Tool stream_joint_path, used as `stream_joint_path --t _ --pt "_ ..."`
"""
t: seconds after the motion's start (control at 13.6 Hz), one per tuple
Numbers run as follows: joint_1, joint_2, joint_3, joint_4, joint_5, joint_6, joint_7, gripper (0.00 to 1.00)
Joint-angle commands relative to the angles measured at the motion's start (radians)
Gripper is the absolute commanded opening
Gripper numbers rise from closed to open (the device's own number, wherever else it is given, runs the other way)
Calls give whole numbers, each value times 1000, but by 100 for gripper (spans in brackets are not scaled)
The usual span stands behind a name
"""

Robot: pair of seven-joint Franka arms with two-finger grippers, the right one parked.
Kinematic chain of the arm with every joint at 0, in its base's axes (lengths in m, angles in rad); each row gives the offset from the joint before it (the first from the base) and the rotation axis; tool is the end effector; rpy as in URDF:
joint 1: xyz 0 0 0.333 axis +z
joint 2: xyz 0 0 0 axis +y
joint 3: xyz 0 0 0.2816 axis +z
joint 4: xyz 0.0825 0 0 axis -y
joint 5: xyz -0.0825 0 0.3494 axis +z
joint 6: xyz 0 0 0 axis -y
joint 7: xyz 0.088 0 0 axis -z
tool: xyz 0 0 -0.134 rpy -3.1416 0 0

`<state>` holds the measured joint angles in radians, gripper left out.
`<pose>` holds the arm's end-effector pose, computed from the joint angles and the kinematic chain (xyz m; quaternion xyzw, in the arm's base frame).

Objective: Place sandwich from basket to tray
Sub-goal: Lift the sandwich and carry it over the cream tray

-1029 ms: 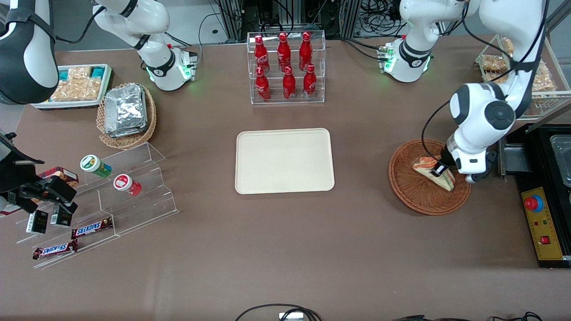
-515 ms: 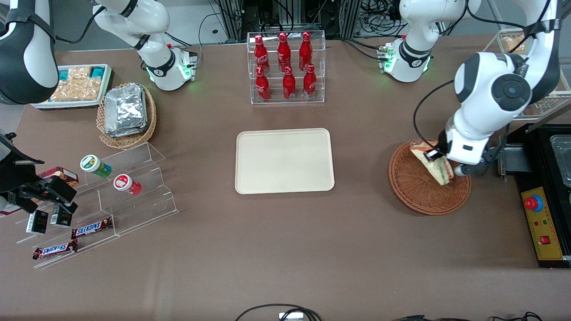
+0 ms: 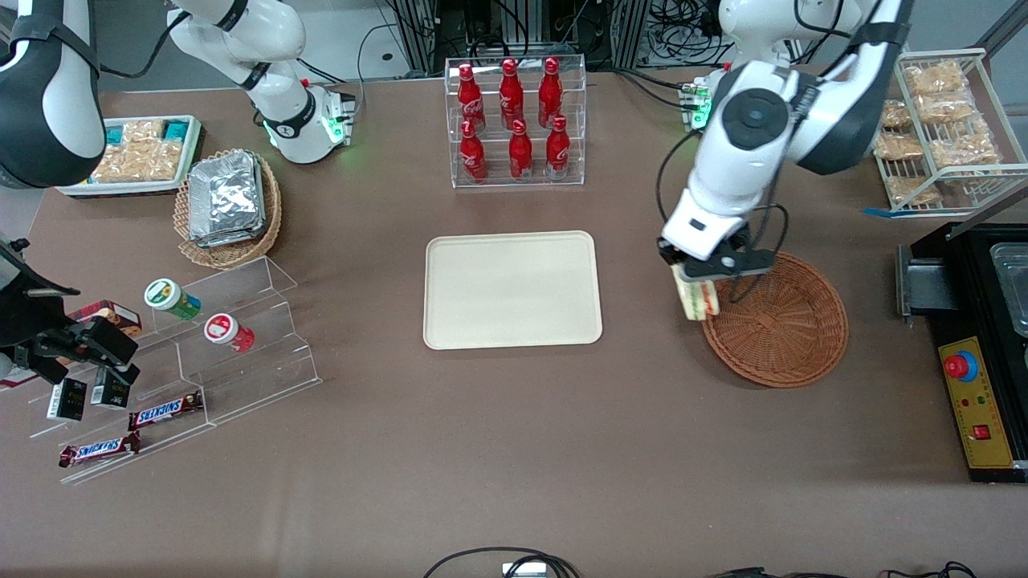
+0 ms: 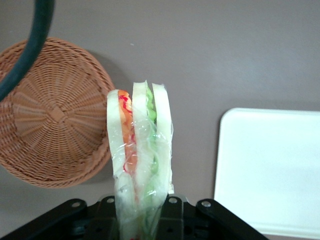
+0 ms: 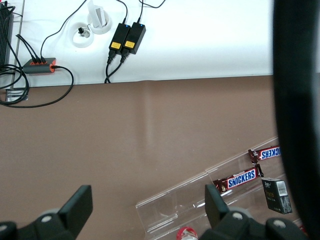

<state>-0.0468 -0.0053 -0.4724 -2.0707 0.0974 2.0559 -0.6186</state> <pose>0.4505 -0.2489 0.3870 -0.9987 -0.0267 -0.0195 0.0399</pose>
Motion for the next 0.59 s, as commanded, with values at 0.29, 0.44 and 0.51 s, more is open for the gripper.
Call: stream_joint_path --t 0.29,0.44,0.51 --pt "1 160 -162 110 128 -14 -17 0" --pt "-39 218 -178 153 163 -14 -58 0" --pt "-60 240 -176 164 183 -13 -97 0"
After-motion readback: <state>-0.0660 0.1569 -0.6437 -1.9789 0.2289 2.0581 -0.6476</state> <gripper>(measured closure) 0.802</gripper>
